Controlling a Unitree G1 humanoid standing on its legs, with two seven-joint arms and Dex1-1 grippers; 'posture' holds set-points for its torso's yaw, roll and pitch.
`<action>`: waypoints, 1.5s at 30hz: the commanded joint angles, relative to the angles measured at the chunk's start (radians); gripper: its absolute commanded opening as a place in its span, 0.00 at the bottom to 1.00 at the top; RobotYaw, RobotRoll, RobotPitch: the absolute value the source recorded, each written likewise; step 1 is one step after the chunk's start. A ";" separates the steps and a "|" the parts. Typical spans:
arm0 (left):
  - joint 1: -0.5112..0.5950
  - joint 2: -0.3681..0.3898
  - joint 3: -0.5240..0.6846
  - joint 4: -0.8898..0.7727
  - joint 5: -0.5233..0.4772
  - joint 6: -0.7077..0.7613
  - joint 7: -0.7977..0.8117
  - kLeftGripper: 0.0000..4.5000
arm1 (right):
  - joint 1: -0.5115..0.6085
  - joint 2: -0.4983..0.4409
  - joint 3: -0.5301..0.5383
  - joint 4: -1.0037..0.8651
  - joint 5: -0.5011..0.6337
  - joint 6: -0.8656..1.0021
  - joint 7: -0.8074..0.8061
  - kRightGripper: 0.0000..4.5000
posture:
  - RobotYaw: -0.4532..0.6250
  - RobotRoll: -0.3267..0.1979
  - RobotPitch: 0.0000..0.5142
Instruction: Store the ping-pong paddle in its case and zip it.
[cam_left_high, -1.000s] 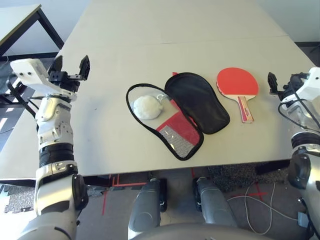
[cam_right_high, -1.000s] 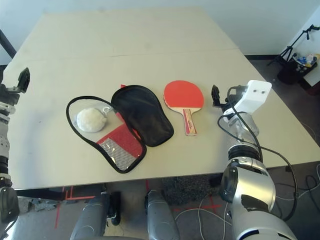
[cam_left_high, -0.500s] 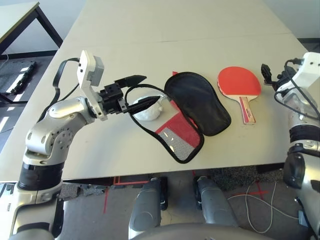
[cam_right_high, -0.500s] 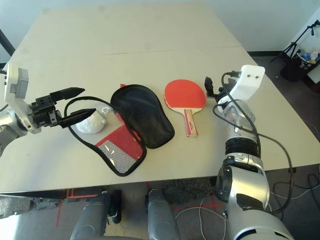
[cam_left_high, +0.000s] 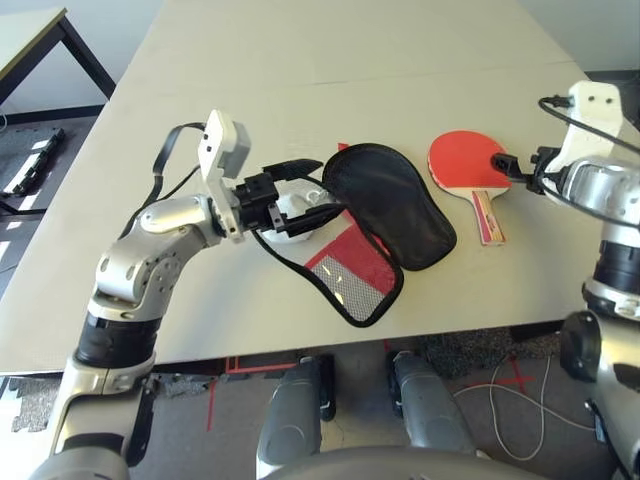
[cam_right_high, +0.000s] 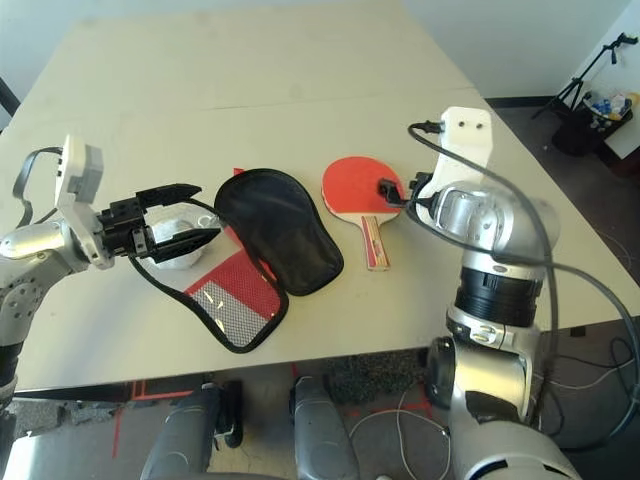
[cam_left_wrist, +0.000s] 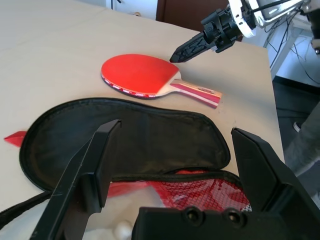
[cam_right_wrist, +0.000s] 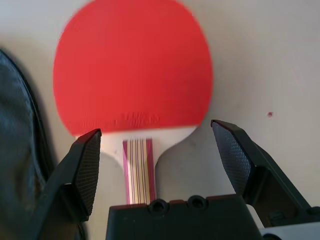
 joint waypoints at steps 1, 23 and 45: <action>0.003 -0.015 -0.022 -0.001 0.022 -0.006 -0.003 1.00 | -0.016 0.011 0.004 0.052 -0.007 0.045 -0.009 1.00 | 0.33 0.62 0.43; 0.029 -0.075 -0.025 -0.043 0.061 -0.014 0.046 1.00 | 0.039 0.030 0.183 0.114 0.032 0.045 0.009 0.97 | 0.39 0.62 0.46; 0.000 -0.106 -0.039 0.019 0.101 -0.072 0.036 1.00 | 0.153 0.047 0.207 -0.184 -0.106 -0.032 -0.087 0.27 | 0.37 0.62 0.44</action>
